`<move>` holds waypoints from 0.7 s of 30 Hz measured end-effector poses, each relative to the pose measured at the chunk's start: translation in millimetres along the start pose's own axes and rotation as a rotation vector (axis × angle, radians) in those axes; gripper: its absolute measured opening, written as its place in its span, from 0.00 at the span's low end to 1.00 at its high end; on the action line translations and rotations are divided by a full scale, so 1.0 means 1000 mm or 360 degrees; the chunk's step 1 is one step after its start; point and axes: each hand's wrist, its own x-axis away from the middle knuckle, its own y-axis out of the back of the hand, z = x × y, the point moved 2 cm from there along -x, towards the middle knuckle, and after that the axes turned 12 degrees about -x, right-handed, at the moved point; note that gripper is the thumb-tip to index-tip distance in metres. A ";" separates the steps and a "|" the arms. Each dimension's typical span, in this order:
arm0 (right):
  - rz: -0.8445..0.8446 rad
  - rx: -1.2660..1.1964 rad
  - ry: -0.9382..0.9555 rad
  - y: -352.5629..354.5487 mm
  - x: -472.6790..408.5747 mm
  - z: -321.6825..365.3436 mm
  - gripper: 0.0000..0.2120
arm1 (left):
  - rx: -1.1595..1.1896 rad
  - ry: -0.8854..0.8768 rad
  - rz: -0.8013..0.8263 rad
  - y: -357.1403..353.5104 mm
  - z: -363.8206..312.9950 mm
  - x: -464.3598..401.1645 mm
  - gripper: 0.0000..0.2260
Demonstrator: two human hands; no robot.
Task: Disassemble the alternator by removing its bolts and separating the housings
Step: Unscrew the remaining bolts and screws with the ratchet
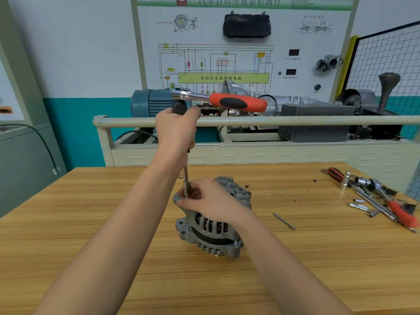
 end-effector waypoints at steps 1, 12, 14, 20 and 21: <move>-0.0051 -0.0047 0.0024 -0.004 -0.001 -0.001 0.09 | 0.0015 -0.0005 0.0001 0.001 -0.001 0.000 0.13; -0.0265 -0.0537 0.0379 0.004 -0.003 0.017 0.09 | 0.0251 -0.0106 0.0040 0.018 -0.045 -0.009 0.15; -0.0271 -0.0619 0.0453 0.014 -0.002 0.026 0.08 | 0.0384 -0.0083 0.0059 0.023 -0.056 -0.013 0.16; -0.0521 -0.0672 0.0509 0.036 0.020 0.016 0.08 | 0.0875 0.0268 0.0149 0.018 -0.031 -0.014 0.19; -0.0594 -0.0641 0.0472 0.040 0.025 0.011 0.08 | 0.0957 0.0337 0.0162 0.013 -0.023 -0.013 0.19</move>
